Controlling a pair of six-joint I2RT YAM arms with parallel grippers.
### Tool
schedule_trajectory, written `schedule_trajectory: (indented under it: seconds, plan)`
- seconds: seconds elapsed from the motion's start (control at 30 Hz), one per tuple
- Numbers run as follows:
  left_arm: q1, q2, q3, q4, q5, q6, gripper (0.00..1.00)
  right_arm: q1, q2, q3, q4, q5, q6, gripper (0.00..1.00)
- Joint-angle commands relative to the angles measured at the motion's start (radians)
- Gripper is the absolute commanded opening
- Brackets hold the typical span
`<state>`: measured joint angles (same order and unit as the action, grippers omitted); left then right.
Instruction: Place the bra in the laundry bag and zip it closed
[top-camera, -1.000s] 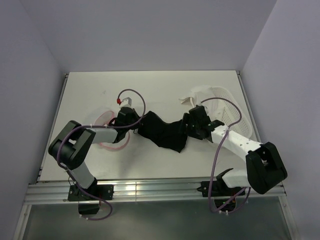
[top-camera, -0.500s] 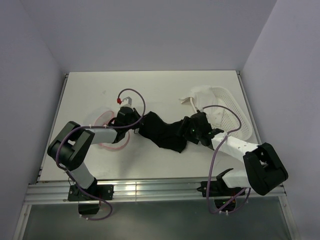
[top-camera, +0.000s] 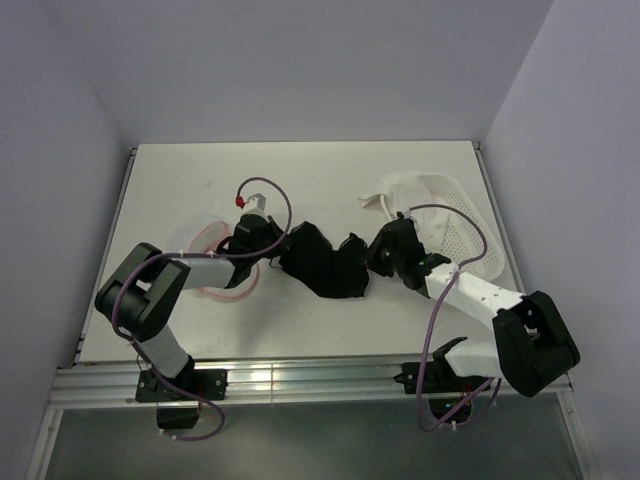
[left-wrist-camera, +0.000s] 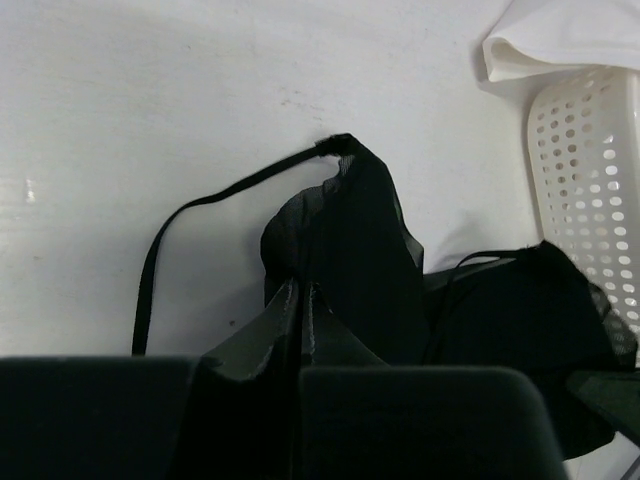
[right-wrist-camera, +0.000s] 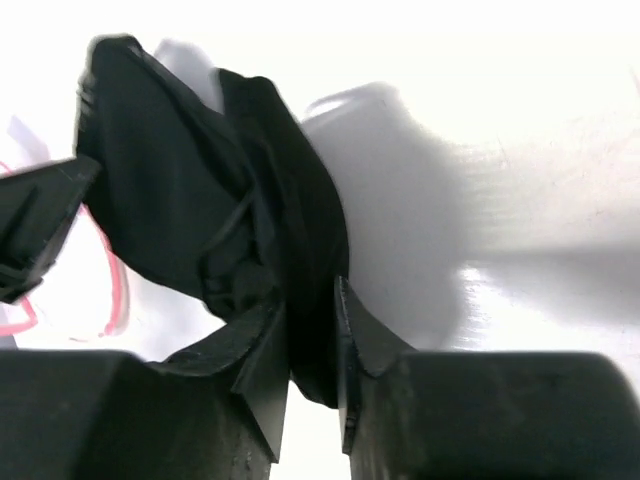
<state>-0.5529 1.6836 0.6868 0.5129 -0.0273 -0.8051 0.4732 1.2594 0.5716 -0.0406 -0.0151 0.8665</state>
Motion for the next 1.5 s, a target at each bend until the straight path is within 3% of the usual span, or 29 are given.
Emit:
schedule_trajectory:
  seconds: [0.0,0.33,0.77,0.93,1.0,1.1,1.23,1.27,1.47]
  plan:
    - [-0.024,-0.021,-0.015,0.055,0.020,-0.011,0.06,0.019,-0.046,0.091,-0.059,0.070,-0.011,0.26]
    - [-0.079,-0.038,-0.035,0.058,0.020,-0.031,0.00,0.079,-0.029,0.203,-0.125,0.090,-0.020,0.23]
    - [-0.139,-0.068,-0.050,0.062,0.033,-0.068,0.00,0.240,0.185,0.356,-0.079,0.079,0.028,0.23]
    - [-0.145,-0.084,-0.059,0.041,0.032,-0.072,0.01,0.266,0.270,0.364,-0.026,0.066,0.046,0.31]
    - [-0.147,-0.094,-0.067,0.039,0.033,-0.065,0.03,0.266,0.278,0.355,0.004,0.052,0.051,0.41]
    - [-0.147,-0.110,-0.084,0.024,0.033,-0.065,0.09,0.266,0.297,0.369,0.015,0.046,0.048,0.50]
    - [-0.145,-0.174,-0.110,-0.013,-0.032,-0.045,0.27,0.266,0.305,0.372,0.030,0.032,0.045,0.52]
    - [-0.147,-0.186,-0.112,-0.031,-0.042,-0.043,0.35,0.266,0.307,0.375,0.025,0.033,0.043,0.52]
    - [-0.143,-0.214,-0.101,-0.092,-0.098,-0.039,0.51,0.260,0.246,0.389,-0.024,0.073,0.025,0.53]
